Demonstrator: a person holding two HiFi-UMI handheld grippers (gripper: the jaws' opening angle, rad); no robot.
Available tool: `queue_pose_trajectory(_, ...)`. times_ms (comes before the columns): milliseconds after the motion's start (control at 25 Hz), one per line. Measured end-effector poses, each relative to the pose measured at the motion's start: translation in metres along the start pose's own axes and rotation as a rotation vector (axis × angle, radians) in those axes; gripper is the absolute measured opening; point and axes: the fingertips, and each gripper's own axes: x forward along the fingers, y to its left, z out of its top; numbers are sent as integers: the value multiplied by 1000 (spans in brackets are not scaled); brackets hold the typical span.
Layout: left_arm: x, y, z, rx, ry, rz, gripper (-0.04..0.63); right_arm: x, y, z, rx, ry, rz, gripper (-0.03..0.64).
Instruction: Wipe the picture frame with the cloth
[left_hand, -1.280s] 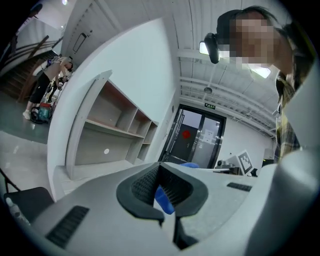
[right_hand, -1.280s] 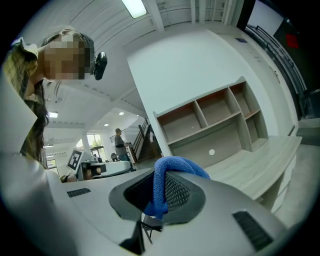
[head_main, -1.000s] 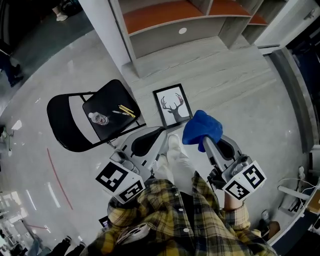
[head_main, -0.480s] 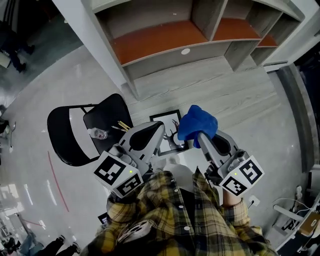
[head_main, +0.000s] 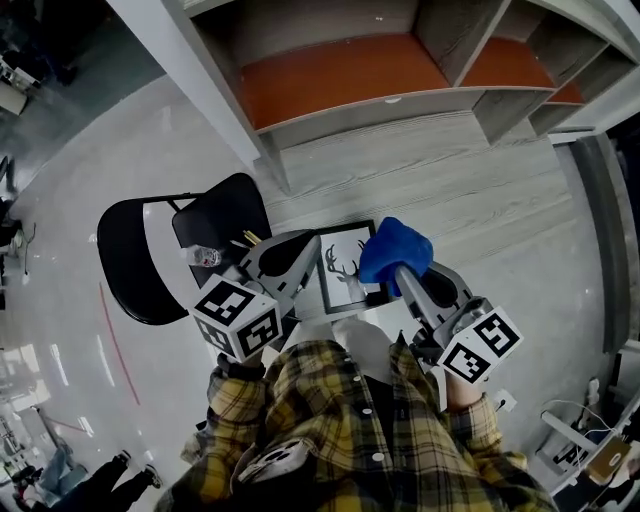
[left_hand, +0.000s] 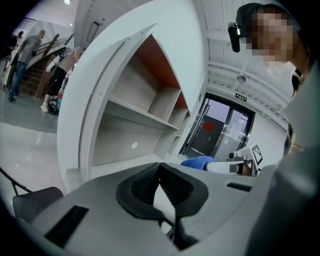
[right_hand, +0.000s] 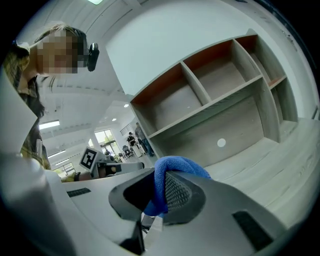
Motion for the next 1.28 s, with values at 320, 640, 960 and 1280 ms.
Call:
queue_pose_trajectory(320,28,55,-51,-24,178,-6,8,34,-1,-27,62,55,-7,46)
queue_pose_trajectory(640,60,99,-118,-24,382,-18,85,51,0,-65,118,116,-12,46)
queue_pose_trajectory(960,91,129,-170,-2,538,-2,126,48,-6,-90,173,150,-31,46)
queue_pose_trajectory(1280,100,133,-188,-12,583,10,126,48,-8,-102,190,175,-25,47)
